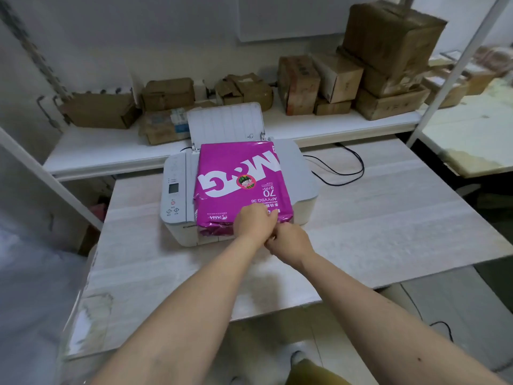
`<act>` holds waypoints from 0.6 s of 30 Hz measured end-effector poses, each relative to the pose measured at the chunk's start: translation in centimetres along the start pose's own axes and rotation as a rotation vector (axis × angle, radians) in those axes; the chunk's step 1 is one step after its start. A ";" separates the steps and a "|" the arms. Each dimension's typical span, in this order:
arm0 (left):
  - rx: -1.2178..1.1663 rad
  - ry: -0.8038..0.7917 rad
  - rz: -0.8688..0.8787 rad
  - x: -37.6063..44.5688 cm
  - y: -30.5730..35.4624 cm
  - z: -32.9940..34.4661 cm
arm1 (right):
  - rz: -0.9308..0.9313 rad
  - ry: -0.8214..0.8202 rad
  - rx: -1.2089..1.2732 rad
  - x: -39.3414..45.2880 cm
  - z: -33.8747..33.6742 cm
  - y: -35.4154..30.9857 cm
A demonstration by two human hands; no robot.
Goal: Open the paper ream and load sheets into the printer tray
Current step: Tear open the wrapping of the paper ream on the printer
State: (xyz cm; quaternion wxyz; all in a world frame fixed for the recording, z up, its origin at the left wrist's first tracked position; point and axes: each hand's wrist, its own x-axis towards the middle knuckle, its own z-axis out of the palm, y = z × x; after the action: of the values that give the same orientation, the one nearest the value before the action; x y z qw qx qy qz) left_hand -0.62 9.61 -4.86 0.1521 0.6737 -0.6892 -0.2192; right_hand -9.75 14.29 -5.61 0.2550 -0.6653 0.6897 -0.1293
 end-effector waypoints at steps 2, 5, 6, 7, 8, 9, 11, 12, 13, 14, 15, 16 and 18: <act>-0.087 -0.168 -0.157 0.3 -0.2 0.0 | -0.052 -0.058 -0.021 0.3 -0.1 -0.2; -0.268 -0.288 -0.322 0.5 -0.2 -0.5 | -0.133 -0.180 -0.065 0.9 -0.9 0.1; -0.292 -0.312 -0.350 0.6 -0.1 -0.6 | -0.155 -0.230 -0.066 1.1 -1.3 0.2; -0.305 -0.331 -0.375 0.5 0.1 -0.8 | -0.185 -0.290 -0.068 1.4 -1.7 0.5; -0.319 -0.343 -0.397 0.5 0.5 -0.8 | -0.212 -0.361 -0.083 1.7 -2.2 0.7; -0.330 -0.354 -0.417 0.4 0.9 -0.8 | -0.233 -0.437 -0.113 2.2 -2.6 1.0; -0.323 -0.373 -0.441 0.2 1.4 -0.6 | -0.267 -0.591 -0.214 2.8 -3.3 1.2; -0.296 -0.378 -0.438 0.1 1.7 -0.5 | -0.276 -0.653 -0.253 3.0 -3.7 1.2; -0.256 -0.375 -0.429 0.0 1.8 -0.4 | -0.277 -0.698 -0.261 3.3 -4.0 1.3; -0.210 -0.366 -0.422 0.0 1.9 -0.3 | -0.257 -0.727 -0.238 3.5 -4.5 1.3; -0.178 -0.352 -0.425 0.0 2.1 -0.2 | -0.216 -0.735 -0.198 3.9 -5.1 1.5; -0.155 -0.340 -0.428 0.0 2.3 -0.3 | -0.175 -0.705 -0.168 4.4 -5.8 1.7; -0.126 -0.330 -0.425 -0.1 2.4 0.1 | -0.161 -0.516 -0.199 5.8 -7.0 2.4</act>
State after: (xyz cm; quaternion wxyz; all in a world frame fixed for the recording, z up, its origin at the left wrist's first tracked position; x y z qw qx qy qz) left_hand -2.69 9.67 -3.71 0.0300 0.7477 -0.5326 -0.3955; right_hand -15.38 7.70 -2.01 0.3443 -0.7507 0.5562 0.0925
